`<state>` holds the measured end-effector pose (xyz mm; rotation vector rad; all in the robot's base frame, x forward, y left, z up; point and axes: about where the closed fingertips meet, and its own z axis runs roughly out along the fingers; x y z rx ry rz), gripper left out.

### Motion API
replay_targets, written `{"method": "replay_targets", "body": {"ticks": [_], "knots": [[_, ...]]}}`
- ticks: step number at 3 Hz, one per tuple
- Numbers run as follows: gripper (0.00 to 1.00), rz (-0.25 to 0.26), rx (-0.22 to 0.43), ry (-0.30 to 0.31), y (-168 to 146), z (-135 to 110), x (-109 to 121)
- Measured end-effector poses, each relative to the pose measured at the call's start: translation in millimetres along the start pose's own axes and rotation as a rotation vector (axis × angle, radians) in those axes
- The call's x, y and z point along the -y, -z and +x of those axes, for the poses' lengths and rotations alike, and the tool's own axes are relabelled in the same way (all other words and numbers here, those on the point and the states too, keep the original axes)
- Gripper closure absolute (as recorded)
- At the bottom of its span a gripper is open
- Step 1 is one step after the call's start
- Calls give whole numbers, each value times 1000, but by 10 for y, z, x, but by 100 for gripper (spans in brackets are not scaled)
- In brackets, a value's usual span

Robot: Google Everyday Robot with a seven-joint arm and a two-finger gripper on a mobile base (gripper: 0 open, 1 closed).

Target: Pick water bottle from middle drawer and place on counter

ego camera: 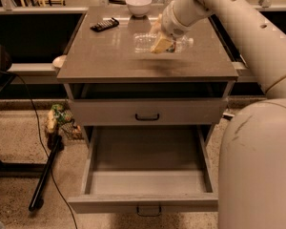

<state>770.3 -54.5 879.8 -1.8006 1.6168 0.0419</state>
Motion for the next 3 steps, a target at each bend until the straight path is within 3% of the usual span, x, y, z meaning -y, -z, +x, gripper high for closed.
{"method": "replay_targets", "body": {"ticks": [2, 3], "knots": [[100, -8, -30, -96, -190, 119, -137], [82, 12, -33, -132, -154, 169, -140]]}}
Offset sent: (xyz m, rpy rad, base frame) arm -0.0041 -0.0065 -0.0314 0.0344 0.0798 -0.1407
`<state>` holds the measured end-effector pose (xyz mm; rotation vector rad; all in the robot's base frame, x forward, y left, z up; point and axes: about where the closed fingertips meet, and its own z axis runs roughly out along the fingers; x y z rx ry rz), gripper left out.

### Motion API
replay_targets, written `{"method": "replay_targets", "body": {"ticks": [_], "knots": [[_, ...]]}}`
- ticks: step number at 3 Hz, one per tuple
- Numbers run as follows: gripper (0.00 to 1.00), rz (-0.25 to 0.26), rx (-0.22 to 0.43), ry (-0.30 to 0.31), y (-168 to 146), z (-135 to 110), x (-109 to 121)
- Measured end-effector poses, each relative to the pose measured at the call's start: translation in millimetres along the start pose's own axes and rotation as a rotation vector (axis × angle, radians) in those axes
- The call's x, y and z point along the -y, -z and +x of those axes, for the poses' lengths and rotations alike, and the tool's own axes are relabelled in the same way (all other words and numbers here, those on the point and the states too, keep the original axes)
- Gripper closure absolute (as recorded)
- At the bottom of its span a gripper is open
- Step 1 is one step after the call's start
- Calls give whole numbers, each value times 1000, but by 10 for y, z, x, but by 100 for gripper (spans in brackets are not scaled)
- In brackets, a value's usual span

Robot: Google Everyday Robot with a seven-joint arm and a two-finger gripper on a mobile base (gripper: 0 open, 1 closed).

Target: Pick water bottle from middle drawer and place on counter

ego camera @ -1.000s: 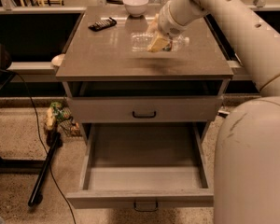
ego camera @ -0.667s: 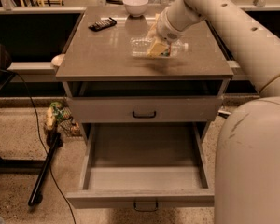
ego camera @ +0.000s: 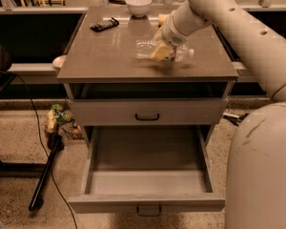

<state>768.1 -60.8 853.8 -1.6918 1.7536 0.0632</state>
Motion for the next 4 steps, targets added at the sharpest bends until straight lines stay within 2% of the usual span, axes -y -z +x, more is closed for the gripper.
{"method": "replay_targets", "body": {"ticks": [3, 4], "knots": [[13, -18, 57, -124, -31, 202, -16], [0, -12, 75, -141, -14, 236, 3]]}}
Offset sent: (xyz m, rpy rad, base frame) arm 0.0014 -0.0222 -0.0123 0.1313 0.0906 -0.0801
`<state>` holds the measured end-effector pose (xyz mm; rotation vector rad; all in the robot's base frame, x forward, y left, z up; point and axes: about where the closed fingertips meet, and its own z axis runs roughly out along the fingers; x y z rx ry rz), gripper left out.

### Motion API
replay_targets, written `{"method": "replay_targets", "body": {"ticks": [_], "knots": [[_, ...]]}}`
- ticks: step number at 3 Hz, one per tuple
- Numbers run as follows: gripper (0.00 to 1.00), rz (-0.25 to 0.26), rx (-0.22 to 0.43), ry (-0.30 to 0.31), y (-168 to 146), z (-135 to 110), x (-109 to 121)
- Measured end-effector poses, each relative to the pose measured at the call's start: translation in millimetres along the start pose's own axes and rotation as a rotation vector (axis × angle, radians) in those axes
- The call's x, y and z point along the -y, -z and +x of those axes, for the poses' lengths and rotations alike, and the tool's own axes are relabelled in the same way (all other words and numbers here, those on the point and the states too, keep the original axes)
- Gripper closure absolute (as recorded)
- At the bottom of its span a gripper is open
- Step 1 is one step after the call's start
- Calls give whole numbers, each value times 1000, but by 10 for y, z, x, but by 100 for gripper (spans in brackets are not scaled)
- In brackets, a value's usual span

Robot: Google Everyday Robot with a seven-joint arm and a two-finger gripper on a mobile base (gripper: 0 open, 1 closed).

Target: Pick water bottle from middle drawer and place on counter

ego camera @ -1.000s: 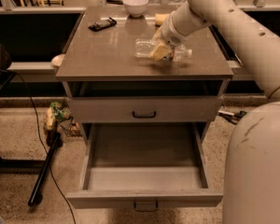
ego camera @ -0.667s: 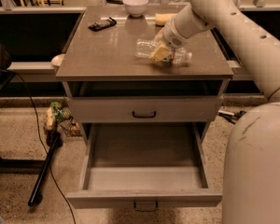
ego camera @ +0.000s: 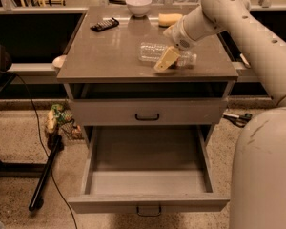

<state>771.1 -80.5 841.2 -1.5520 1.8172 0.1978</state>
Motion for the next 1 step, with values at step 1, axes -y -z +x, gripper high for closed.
{"method": "replay_targets", "body": {"ticks": [1], "knots": [[0, 28, 13, -3, 106, -1, 30]]}}
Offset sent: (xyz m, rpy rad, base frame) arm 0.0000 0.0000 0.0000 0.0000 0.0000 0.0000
